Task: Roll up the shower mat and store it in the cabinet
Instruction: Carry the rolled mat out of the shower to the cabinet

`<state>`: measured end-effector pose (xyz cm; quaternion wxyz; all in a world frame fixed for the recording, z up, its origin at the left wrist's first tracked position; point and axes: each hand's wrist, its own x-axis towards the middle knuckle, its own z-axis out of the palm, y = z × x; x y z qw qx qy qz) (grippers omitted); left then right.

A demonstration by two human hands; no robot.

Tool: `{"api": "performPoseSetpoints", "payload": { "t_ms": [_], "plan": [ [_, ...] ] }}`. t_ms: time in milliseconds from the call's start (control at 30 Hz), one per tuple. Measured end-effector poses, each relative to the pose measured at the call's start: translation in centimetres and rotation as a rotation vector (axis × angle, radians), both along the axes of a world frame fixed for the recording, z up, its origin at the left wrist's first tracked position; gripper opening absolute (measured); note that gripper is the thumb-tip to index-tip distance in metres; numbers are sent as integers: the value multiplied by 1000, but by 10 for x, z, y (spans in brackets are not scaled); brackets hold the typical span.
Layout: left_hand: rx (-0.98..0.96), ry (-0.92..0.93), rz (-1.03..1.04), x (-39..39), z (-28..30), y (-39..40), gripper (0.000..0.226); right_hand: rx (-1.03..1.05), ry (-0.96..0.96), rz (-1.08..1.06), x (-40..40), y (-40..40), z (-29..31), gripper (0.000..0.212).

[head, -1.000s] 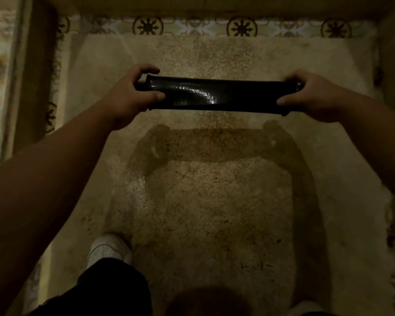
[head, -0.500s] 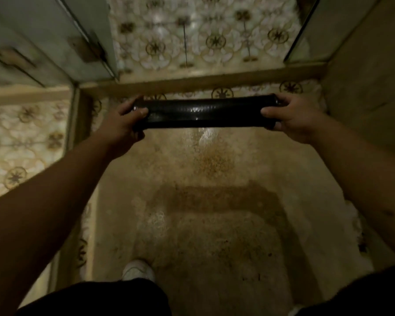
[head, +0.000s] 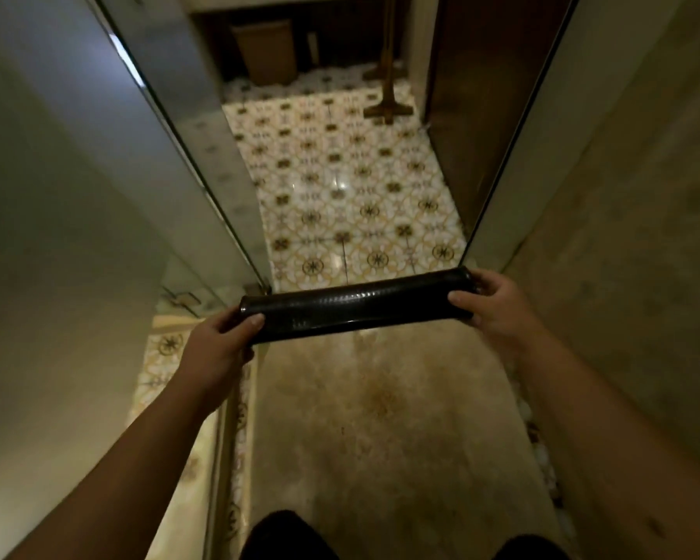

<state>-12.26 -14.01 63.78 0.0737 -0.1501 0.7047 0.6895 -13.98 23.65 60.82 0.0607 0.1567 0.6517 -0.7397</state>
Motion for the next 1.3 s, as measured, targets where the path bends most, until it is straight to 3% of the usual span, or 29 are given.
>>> {"api": "performPoseSetpoints", "payload": {
  "t_ms": [200, 400, 633, 900, 1100, 1300],
  "plan": [
    [100, 2, 18, 17, 154, -11, 16, 18, 83, 5, 29, -21, 154, 59],
    [116, 91, 82, 25, 236, -24, 21, 18, 149, 36, 45, -30, 247, 40],
    [117, 222, 90, 24, 282, -14, 32, 22, 246, 74, 37, -26, 301, 25],
    [163, 338, 82, 20, 336, 17, 29, -15, 401, 117, 17, 6, 353, 34],
    [128, 465, 93, 18, 365, 37, 26, -13, 497, 110, 7, 27, 377, 62],
    [88, 532, 77, 13, 378, 45, 29, 82, 608, 132, 2, 42, 393, 48]
  ]
}}
